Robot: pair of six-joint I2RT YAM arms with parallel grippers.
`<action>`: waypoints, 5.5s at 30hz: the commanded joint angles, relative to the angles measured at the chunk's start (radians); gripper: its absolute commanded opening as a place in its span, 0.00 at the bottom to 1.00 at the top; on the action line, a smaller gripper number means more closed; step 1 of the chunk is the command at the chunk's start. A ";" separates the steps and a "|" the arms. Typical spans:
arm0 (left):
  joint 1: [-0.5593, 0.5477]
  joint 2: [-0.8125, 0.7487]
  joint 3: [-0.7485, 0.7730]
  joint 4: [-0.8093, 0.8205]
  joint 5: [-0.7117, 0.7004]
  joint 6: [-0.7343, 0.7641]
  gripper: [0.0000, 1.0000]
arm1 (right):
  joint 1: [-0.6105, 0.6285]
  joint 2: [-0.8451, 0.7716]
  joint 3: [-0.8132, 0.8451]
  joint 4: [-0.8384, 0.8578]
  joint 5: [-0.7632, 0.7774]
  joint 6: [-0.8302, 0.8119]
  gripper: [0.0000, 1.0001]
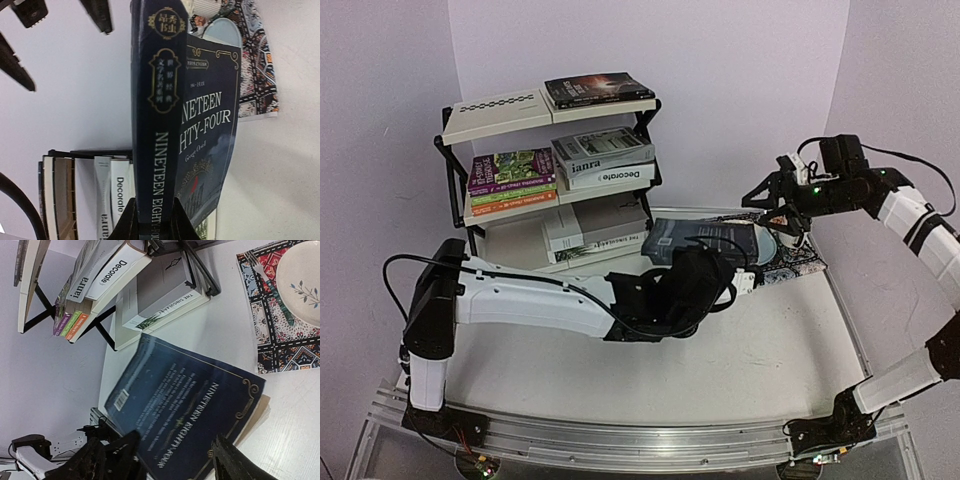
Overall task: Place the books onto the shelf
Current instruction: Pass from the right arm to the left, then place the book in the book pile on the shelf.
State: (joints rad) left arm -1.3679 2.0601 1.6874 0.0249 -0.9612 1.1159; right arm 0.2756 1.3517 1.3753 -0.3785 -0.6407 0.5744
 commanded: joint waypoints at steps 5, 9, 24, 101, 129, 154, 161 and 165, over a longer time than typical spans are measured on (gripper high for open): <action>0.005 -0.107 0.247 0.088 -0.078 0.212 0.00 | -0.003 -0.120 0.099 -0.073 0.172 -0.104 0.75; 0.008 -0.094 0.353 0.129 -0.066 0.336 0.00 | -0.003 -0.189 0.115 -0.070 0.305 -0.128 0.75; 0.135 -0.073 0.599 0.258 0.154 0.647 0.00 | -0.003 -0.282 0.049 -0.066 0.427 -0.145 0.79; 0.642 0.093 0.727 0.143 0.287 0.552 0.00 | -0.003 -0.155 -0.110 0.083 0.269 -0.066 0.80; 0.583 0.088 0.696 0.207 0.171 0.512 0.88 | -0.004 -0.137 -0.116 0.095 0.234 -0.059 0.80; 0.507 -0.027 0.593 0.173 0.227 0.170 1.00 | -0.003 -0.135 -0.131 0.106 0.207 -0.045 0.80; 0.415 -0.070 0.534 0.176 0.201 0.112 1.00 | -0.003 -0.134 -0.147 0.118 0.198 -0.037 0.80; 0.370 -0.109 0.482 0.173 0.169 0.010 0.98 | -0.003 -0.135 -0.152 0.122 0.199 -0.035 0.80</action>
State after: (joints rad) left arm -0.9671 2.0370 2.2090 0.1754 -0.7617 1.2521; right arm 0.2756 1.2163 1.2302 -0.2847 -0.4199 0.5317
